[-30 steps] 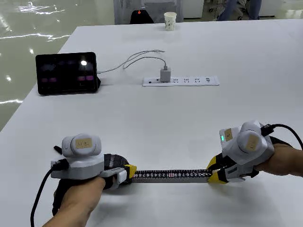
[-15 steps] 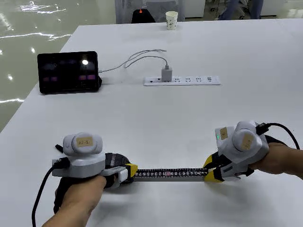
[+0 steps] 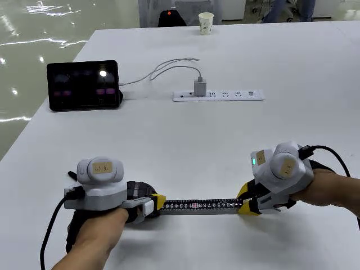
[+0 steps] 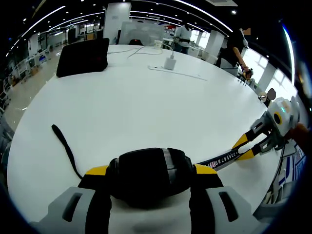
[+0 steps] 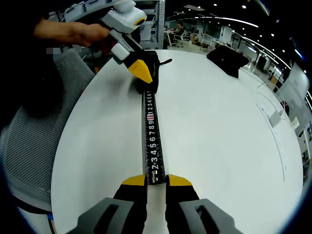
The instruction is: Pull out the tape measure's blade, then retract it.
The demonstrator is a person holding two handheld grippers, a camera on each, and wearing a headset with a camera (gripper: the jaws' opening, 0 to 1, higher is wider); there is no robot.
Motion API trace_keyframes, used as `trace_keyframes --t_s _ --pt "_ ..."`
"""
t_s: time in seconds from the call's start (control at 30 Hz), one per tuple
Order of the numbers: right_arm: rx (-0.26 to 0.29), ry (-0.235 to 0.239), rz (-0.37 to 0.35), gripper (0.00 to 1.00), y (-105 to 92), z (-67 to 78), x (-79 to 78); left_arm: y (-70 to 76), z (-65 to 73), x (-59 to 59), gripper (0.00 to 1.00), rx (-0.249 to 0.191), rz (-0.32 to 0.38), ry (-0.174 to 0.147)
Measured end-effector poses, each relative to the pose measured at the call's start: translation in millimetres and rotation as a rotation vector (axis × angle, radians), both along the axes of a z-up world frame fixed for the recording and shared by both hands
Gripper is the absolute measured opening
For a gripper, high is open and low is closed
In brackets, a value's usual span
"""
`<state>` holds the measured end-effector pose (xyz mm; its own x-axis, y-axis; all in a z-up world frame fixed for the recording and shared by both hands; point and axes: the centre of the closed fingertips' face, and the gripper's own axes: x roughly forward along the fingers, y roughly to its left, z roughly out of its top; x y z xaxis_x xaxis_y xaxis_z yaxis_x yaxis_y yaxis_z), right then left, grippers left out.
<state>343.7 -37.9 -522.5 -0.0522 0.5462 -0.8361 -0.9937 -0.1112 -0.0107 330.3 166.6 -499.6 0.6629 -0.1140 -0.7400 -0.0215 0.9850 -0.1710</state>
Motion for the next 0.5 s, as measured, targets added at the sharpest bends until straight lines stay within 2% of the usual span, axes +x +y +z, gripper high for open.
trace_keyframes --t_s 0.5 --pt "0.017 0.005 0.013 0.1 19.1 0.6 -1.3 0.2 0.3 0.4 0.6 -0.006 0.001 0.002"
